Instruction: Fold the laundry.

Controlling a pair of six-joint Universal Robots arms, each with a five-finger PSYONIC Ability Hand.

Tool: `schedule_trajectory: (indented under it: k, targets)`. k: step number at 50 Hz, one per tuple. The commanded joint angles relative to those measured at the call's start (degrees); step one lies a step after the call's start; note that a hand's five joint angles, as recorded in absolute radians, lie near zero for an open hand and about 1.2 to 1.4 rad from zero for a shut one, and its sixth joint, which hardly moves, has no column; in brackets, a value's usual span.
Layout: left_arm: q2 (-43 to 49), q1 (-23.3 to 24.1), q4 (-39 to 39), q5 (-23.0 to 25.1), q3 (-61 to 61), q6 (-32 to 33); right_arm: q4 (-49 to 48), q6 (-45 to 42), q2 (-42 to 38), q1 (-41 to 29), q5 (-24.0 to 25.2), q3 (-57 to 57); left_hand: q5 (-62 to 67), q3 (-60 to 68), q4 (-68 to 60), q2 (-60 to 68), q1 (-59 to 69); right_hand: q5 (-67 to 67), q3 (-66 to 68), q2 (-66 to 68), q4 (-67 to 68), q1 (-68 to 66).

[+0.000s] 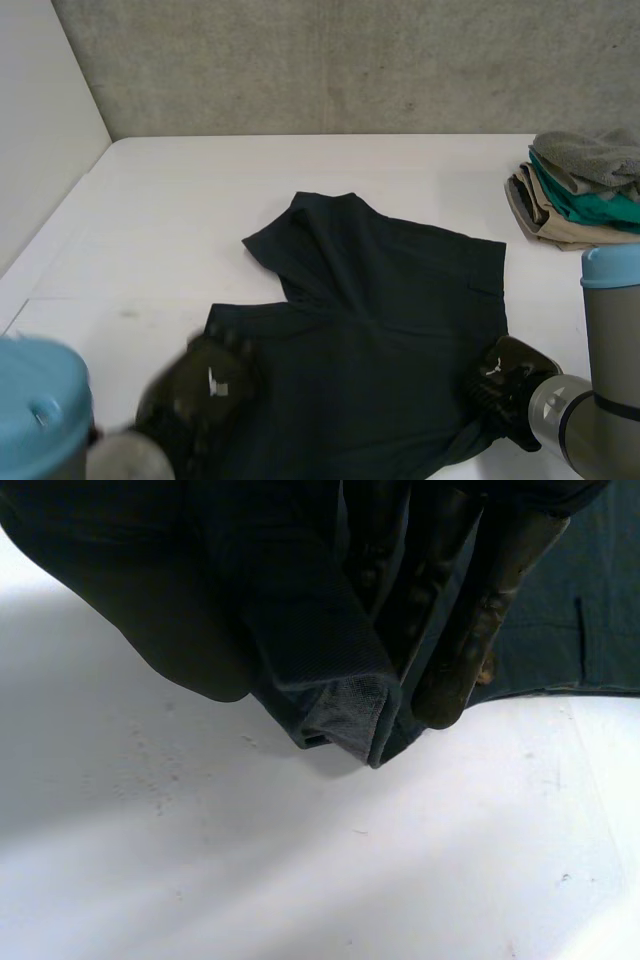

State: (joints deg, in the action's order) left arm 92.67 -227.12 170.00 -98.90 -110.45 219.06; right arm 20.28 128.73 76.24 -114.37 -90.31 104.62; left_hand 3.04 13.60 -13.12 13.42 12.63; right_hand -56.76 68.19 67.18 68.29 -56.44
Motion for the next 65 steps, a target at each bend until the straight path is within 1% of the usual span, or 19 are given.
schedule_trajectory:
  k: [1,4,5,10,12,16,25,27,30,31,35,36,39,40,41,44,54,59,65]
  targets:
    - [1.2,-9.5,15.3,4.5,8.2,0.2,-4.3,0.6,0.1,0.3,0.2,1.2,0.9,0.3,-0.8,0.5,1.3,-13.2,11.8,12.8,11.7,-23.6]
    - [5.5,-10.9,20.6,8.7,10.2,0.4,-6.0,0.8,0.1,0.3,0.4,1.3,2.4,1.8,-2.3,2.0,2.8,-13.2,11.8,12.8,11.7,-23.6]
    - [9.2,-11.6,23.3,11.8,12.1,0.4,-6.5,0.8,0.1,0.2,0.3,1.4,5.2,4.7,-5.1,4.8,5.6,-13.2,11.8,12.8,11.7,-23.6]
    - [20.6,-14.5,26.5,18.6,21.0,0.1,-8.6,0.9,-0.2,0.0,0.4,1.8,11.3,10.7,-11.2,10.9,11.7,-13.2,11.8,12.8,11.7,-23.6]
    - [25.0,-15.3,26.2,19.8,24.4,0.1,-9.3,0.9,-0.5,-0.1,0.4,2.2,12.6,12.1,-12.6,12.3,13.1,-13.2,11.8,12.8,11.7,-23.6]
    - [36.0,-16.3,25.8,21.1,33.3,0.4,-10.4,0.9,-0.6,-0.1,0.4,3.0,22.2,21.6,-22.1,21.8,22.6,-13.2,11.8,12.8,11.7,-23.6]
    - [48.1,-17.8,26.0,22.4,42.4,0.5,-12.2,0.9,-0.7,0.4,0.4,4.1,28.4,27.9,-28.4,28.1,28.9,-13.2,11.8,12.8,11.7,-23.6]
    - [48.9,-17.8,26.1,22.5,42.8,0.5,-12.5,0.9,-0.7,0.4,0.3,4.2,33.6,33.1,-33.6,33.3,34.1,-13.2,11.8,12.8,11.7,-23.6]
    - [49.2,-17.8,27.1,21.7,43.0,-0.1,-12.8,0.9,-0.7,0.4,0.3,4.2,62.7,62.1,-62.6,62.3,63.1,-13.2,11.8,12.8,11.7,-23.6]
    - [49.0,-17.8,27.8,21.4,43.1,-0.2,-13.0,0.9,-0.7,0.4,0.4,4.2,66.9,66.4,-66.8,66.5,67.3,-13.2,11.8,12.8,11.7,-23.6]
    - [47.8,-17.6,31.2,15.9,41.9,-0.4,-13.3,0.9,-0.7,0.4,0.4,4.1,67.0,66.4,-66.9,66.6,67.4,-13.2,11.8,12.8,11.7,-23.6]
    - [46.8,-17.4,31.5,11.7,41.0,-0.2,-13.4,0.9,-0.7,0.4,0.4,4.1,67.0,66.4,-66.9,66.6,67.4,-13.2,11.8,12.8,11.7,-23.6]
    - [44.8,-17.1,31.5,6.2,39.2,0.1,-13.7,0.9,-0.7,0.3,0.4,4.1,67.0,66.4,-66.9,66.6,67.4,-13.2,11.8,12.8,11.7,-23.6]
    - [43.5,-17.2,31.6,3.1,37.7,0.1,-13.8,0.9,-0.7,0.3,0.3,4.1,67.0,66.4,-66.9,66.6,67.4,-13.2,11.8,12.8,11.7,-23.6]
    - [42.9,-17.1,31.6,2.0,37.1,0.1,-13.9,0.9,-0.7,0.2,0.4,4.1,67.0,66.4,-66.9,66.6,67.4,-13.2,11.8,12.8,11.7,-23.6]
    - [41.7,-17.0,31.6,-0.4,34.9,0.2,-14.0,0.9,-0.7,-0.1,0.4,3.9,67.0,66.4,-66.9,66.6,67.4,-13.2,11.8,12.8,11.7,-23.6]
    - [41.6,-17.0,31.3,-0.9,33.3,-0.1,-15.0,1.1,-0.8,-0.4,0.3,3.7,67.0,66.4,-66.9,66.6,67.4,-13.2,11.8,12.8,11.7,-23.6]
    - [41.1,-16.8,30.9,-0.8,32.3,0.2,-15.2,1.3,-0.7,-0.3,0.3,3.8,12.1,11.5,-12.0,11.7,12.5,-13.2,11.8,12.8,11.7,-23.6]
    - [35.5,-17.0,30.9,-0.1,30.7,-0.4,-15.4,3.0,-0.7,-0.2,0.5,3.8,12.8,12.3,-12.7,12.4,13.2,-13.2,11.8,12.8,11.7,-23.6]
